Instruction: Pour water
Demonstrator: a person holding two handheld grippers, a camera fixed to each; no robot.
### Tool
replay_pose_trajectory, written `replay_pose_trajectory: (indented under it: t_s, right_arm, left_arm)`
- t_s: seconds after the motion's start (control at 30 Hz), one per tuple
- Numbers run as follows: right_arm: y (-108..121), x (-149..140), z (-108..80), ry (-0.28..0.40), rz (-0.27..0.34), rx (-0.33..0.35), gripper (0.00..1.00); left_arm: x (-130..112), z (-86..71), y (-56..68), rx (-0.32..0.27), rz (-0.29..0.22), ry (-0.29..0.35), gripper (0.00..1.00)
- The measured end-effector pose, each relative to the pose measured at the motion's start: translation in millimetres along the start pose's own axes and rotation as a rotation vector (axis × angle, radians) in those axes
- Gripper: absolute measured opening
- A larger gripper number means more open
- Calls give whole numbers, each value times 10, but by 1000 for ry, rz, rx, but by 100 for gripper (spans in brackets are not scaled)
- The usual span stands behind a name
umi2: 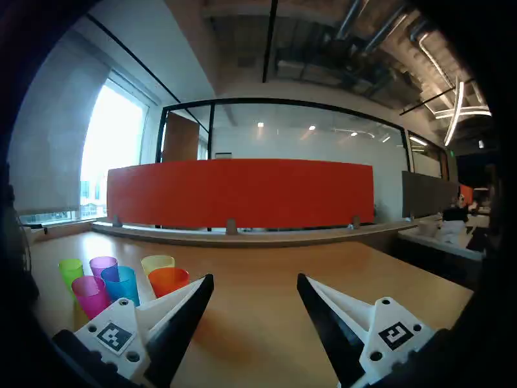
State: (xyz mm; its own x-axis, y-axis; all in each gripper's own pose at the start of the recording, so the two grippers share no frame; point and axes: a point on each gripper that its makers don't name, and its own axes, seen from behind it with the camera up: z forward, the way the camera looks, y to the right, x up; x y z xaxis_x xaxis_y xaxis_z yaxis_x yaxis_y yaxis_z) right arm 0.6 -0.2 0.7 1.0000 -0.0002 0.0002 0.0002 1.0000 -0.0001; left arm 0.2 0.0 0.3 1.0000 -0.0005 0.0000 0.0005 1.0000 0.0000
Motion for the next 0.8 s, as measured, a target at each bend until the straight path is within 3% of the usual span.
replay_pose_trajectory:
  t_s: [0.8]
  right_arm:
    - [-3,12,-1,-15,-6,0,100]
  left_arm:
    - [27,38,17,8,2,-7,86]
